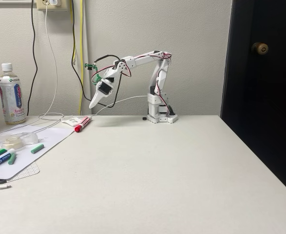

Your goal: Pick up the red marker.

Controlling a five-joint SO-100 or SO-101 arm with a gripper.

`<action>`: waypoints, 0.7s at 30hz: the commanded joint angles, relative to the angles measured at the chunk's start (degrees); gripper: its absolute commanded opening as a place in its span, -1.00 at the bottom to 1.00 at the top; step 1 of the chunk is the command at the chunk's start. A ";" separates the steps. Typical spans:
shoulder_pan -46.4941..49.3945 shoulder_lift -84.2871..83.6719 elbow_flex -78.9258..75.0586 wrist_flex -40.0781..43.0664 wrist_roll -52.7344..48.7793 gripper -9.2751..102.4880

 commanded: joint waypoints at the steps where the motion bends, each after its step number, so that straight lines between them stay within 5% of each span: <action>1: 0.53 -1.58 -8.53 5.89 5.89 -0.84; 6: 0.53 -4.48 -13.89 10.46 19.95 -0.84; 16: 0.88 -10.63 -15.38 7.56 25.84 -0.82; 19: 2.55 -11.95 -14.33 6.68 32.61 -0.42; 21: 2.55 -13.36 -14.59 5.27 33.49 -0.48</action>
